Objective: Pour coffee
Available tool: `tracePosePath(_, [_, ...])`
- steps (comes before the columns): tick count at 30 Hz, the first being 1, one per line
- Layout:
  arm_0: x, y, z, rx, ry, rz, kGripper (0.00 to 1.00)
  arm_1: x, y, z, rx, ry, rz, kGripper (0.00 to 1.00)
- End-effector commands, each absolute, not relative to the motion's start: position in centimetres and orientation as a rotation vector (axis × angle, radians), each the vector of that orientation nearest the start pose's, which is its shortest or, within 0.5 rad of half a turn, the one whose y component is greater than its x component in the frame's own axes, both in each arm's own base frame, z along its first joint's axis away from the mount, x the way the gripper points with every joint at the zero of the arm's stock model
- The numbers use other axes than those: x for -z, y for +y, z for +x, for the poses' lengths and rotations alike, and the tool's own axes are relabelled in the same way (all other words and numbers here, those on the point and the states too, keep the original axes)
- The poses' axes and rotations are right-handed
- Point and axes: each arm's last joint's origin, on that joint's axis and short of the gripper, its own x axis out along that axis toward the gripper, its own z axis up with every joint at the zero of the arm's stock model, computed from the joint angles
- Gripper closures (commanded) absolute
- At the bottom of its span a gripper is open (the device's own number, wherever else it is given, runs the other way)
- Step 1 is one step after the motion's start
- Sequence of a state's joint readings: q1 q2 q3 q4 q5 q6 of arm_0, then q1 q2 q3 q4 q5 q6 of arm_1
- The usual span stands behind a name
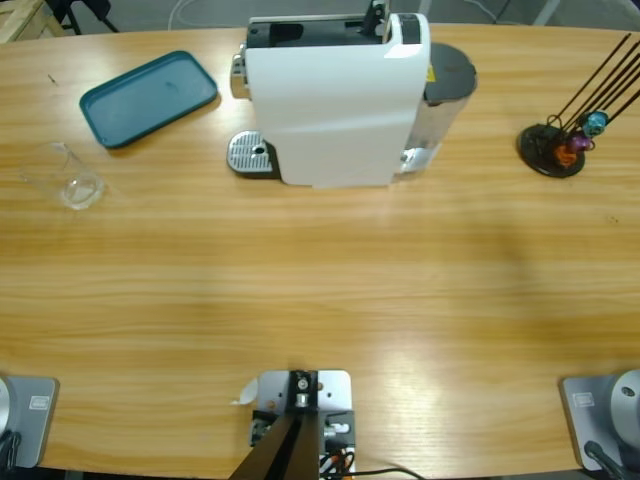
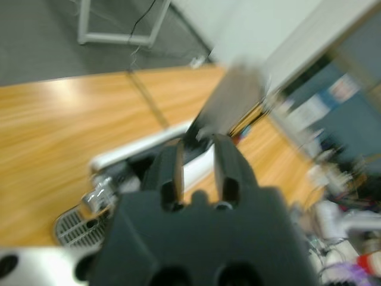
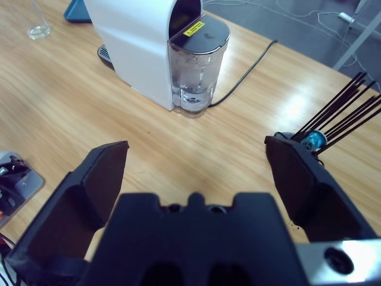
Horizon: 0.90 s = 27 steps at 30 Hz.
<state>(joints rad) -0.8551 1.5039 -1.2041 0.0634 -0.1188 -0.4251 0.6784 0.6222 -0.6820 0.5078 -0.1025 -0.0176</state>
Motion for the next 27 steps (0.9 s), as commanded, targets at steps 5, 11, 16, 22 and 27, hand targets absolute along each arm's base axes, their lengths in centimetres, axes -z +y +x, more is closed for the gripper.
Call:
tracePosePath(5, [-36.5, -11.7, 8.6, 0.969, 0.432, 0.35, 0.036, -34.4, 6.0, 8.7, -0.457, 0.733, -0.206, 0.0])
tracePosePath(11, [-33.6, -8.0, 5.8, 0.982, 0.494, 0.469, 0.036, -31.1, 4.6, 8.7, -0.217, 0.607, -0.163, 0.027])
tracePosePath(16, [-30.8, -8.0, 6.0, 0.962, 0.519, 0.517, 0.036, -28.8, 4.5, 9.4, -0.101, 0.6, -0.102, 0.178])
tracePosePath(22, [-30.1, -7.9, 6.6, 0.902, 0.487, 0.467, 0.036, -26.8, 4.2, 11.9, 0.007, 0.641, -0.027, 0.322])
tracePosePath(27, [-30.5, -9.5, 7.8, 0.895, 0.512, 0.4, 0.036, -25.2, 3.7, 13.8, 0.038, 0.662, 0.02, 0.322])
